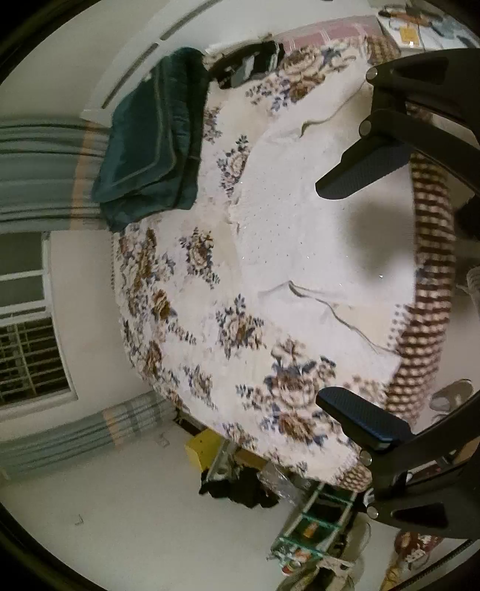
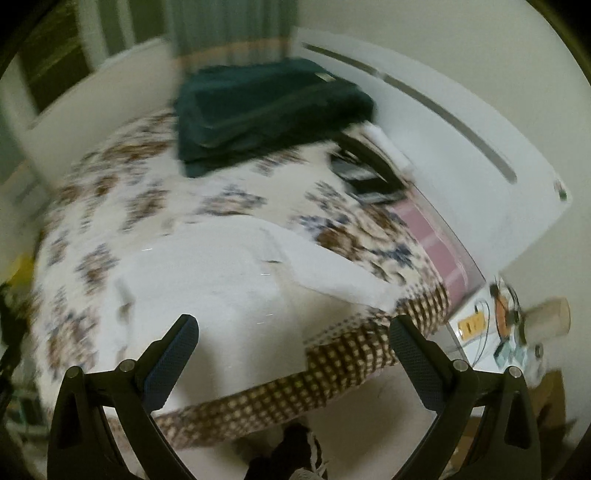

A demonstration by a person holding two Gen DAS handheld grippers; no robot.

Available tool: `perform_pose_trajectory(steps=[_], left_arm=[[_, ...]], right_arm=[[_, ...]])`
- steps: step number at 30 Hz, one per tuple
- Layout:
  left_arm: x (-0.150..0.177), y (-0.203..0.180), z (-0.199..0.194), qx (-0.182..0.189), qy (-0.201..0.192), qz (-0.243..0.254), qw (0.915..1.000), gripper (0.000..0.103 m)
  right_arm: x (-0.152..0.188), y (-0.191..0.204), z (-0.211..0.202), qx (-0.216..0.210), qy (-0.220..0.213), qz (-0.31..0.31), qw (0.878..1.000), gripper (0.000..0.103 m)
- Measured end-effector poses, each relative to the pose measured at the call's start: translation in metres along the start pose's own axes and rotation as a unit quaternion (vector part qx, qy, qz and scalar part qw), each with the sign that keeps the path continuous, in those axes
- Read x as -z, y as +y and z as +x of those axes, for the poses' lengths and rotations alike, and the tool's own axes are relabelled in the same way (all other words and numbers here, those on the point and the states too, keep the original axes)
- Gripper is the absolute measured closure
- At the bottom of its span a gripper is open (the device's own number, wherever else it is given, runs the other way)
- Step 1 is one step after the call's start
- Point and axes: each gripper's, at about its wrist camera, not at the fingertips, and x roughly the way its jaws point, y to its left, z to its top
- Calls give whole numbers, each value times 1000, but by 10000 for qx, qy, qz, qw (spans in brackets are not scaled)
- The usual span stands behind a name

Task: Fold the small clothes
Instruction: 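Grasp a sweater sleeve with the right gripper and lift it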

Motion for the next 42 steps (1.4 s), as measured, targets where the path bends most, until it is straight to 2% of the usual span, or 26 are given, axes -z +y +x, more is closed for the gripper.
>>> perform_pose_trajectory(steps=[5, 9, 14, 19, 20, 22, 24, 26, 29, 31, 33, 34, 35, 36, 38, 39, 42], left_arm=[[16, -41, 102, -29, 454, 30, 9990, 0], [29, -78, 178, -228, 857, 118, 9960, 0], [49, -109, 256, -292, 1488, 58, 9884, 0], [62, -138, 321, -448, 1834, 13, 9820, 0], [63, -141, 330, -438, 1866, -27, 9815, 0], [66, -149, 350, -467, 1911, -64, 9804, 0], [66, -157, 367, -450, 1958, -80, 9796, 0], [69, -163, 379, -432, 1984, -30, 9792, 0], [67, -171, 388, -389, 2007, 60, 9789, 0], [65, -174, 390, -343, 2011, 118, 9789, 0], [64, -176, 389, -277, 1989, 165, 9795, 0], [63, -179, 389, -244, 1992, 186, 9795, 0], [62, -181, 389, -221, 2007, 213, 9792, 0], [61, -183, 390, -199, 2018, 224, 9790, 0], [60, -186, 390, -162, 2047, 227, 9784, 0], [60, -188, 391, -146, 2063, 222, 9781, 0], [61, -190, 391, -103, 2085, 156, 9779, 0]], right_arm=[[-8, -73, 155, 359, 620, 981, 9926, 0], [2, -158, 287, 482, 1307, 1918, 9715, 0], [17, -245, 410, 597, 1776, 2674, 9452, 0], [32, -286, 513, 506, 2262, 2952, 9269, 0], [35, -290, 529, 441, 2375, 3007, 9226, 3], [39, -293, 550, 248, 2482, 3099, 9175, 20], [40, -291, 563, -68, 2478, 3114, 9174, 64], [37, -289, 562, -129, 2367, 3027, 9231, 93], [23, -297, 546, -1, 2058, 2946, 9332, 94], [3, -314, 530, 285, 1633, 2887, 9430, 94], [-14, -333, 526, 627, 1340, 2844, 9472, 93], [-22, -335, 527, 653, 1326, 2825, 9478, 92], [-30, -337, 532, 580, 1403, 2858, 9462, 80], [-29, -345, 549, 413, 1644, 2992, 9390, 63], [-23, -348, 558, 494, 1889, 3251, 9253, 51], [-26, -351, 559, 537, 1909, 3393, 9195, 47], [2, -365, 562, 246, 1883, 4238, 8856, 45]])
